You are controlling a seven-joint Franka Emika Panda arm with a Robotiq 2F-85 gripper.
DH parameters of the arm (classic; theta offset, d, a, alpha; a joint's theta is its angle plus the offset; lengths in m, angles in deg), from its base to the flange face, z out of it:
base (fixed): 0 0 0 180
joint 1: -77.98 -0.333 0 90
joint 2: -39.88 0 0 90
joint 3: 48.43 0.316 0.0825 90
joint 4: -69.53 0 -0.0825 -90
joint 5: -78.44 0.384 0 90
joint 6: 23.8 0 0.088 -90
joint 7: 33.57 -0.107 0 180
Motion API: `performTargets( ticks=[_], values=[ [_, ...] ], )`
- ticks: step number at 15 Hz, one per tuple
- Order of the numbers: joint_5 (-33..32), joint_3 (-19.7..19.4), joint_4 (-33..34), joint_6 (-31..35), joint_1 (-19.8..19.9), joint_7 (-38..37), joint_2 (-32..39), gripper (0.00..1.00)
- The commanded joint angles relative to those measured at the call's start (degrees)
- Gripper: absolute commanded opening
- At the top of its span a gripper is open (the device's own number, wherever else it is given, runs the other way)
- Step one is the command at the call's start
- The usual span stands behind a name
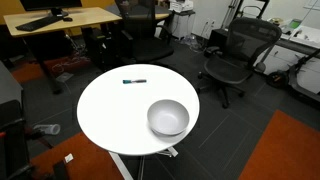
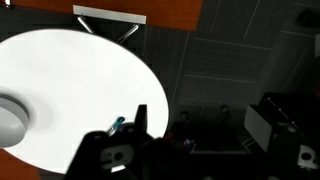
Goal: Put the marker in the bowl
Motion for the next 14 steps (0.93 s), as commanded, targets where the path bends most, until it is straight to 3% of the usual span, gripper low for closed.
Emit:
performTargets(
  ticks=[1,7,10,14],
  values=[
    [-0.2,-0.1,0.1,-0.2,-0.1,-0.1,0.0,1.00],
    [-0.2,-0.5,0.4,0.5,0.4,0.0,0.7,1.00],
    [-2.4,-0.9,1.8,3.4,4.0,-0.6,4.2,1.00],
    [-6.3,-2.0,3.4,13.6,10.0,-0.9,11.9,1.00]
  ],
)
